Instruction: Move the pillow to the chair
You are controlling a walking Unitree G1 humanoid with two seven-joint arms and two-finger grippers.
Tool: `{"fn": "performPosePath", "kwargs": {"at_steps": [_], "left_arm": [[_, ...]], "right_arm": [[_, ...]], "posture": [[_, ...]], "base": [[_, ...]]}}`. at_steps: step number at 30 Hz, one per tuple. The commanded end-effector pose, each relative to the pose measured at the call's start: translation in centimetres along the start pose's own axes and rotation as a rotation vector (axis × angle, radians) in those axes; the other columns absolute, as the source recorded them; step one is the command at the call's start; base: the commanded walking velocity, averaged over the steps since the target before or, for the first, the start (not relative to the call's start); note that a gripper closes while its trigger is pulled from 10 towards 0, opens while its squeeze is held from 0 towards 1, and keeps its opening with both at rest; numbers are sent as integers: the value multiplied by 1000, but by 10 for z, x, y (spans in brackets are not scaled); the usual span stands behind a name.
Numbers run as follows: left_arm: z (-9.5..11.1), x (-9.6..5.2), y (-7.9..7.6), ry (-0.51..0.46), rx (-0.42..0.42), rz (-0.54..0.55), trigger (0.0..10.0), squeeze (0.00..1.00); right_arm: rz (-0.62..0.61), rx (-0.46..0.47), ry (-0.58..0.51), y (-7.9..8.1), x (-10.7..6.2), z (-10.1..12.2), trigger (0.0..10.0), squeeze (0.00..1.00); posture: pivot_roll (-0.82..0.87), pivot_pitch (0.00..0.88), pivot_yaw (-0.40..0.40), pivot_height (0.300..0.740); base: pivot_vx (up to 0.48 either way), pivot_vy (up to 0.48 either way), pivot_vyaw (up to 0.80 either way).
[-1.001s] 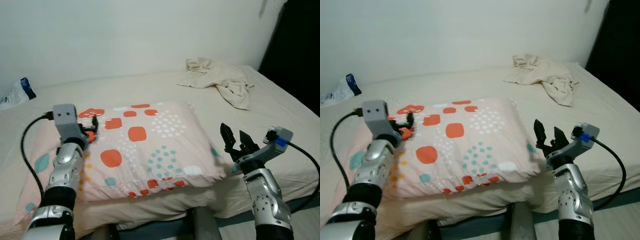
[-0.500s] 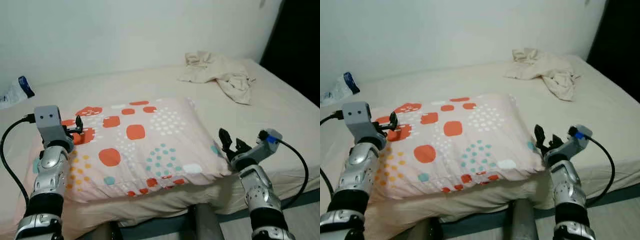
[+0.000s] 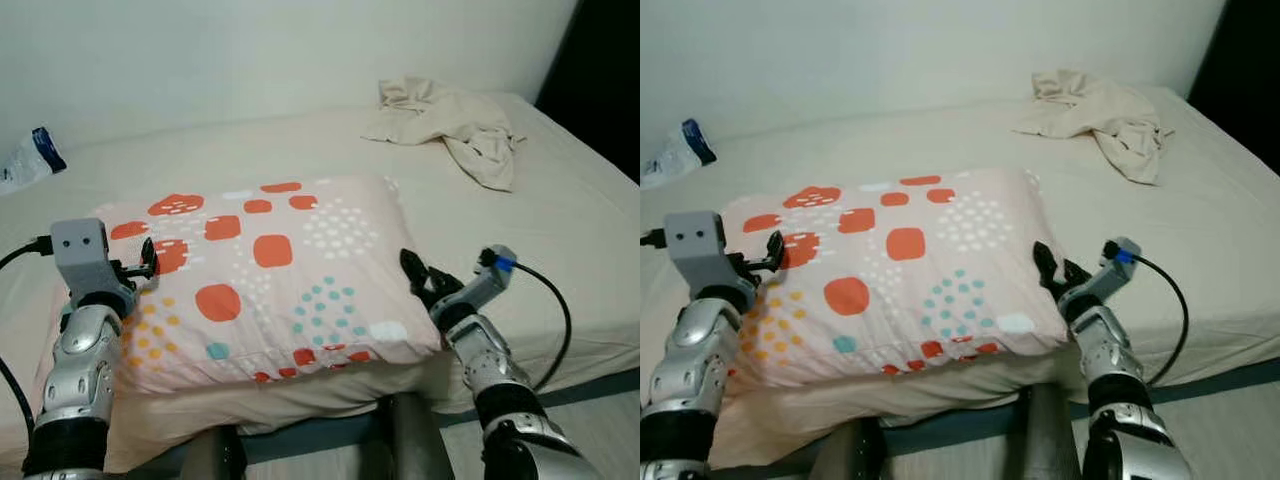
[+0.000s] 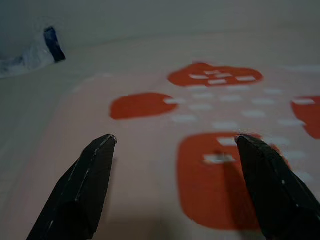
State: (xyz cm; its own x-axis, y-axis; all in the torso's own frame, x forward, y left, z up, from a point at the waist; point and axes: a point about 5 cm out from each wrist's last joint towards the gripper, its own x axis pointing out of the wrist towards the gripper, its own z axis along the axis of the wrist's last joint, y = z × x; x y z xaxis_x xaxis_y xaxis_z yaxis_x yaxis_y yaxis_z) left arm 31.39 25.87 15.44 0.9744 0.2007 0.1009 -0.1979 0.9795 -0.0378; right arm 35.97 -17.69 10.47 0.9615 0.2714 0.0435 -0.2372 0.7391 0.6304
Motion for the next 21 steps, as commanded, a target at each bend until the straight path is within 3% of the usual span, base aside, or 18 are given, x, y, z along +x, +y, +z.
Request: {"fn": "performPosePath", "kwargs": {"at_steps": [1,3,9,14,21], "left_arm": [[0,-1,10,18,43,19,10000,0],[2,2,11,12,84,32,10000,0],[7,14,20,24,142,141,10000,0],[6,27,24,62,85,214,10000,0],[-16,37,-2,187,45,183,10000,0]], "right_arm": [[94,27,89,18,5,-23,10000,0],[169,40,113,32,9,-31,10000,0],[275,30,153,52,10,-44,10000,0],[311,24,149,57,7,-45,10000,0],[311,15,111,54,-3,-37,10000,0]], "posture": [[-41,257,88,546],[-46,260,87,546],[-65,270,87,546],[-83,273,86,546],[-107,267,87,546]], "base": [[0,0,0],[0,0,0],[0,0,0],[0,0,0],[0,0,0]]}}
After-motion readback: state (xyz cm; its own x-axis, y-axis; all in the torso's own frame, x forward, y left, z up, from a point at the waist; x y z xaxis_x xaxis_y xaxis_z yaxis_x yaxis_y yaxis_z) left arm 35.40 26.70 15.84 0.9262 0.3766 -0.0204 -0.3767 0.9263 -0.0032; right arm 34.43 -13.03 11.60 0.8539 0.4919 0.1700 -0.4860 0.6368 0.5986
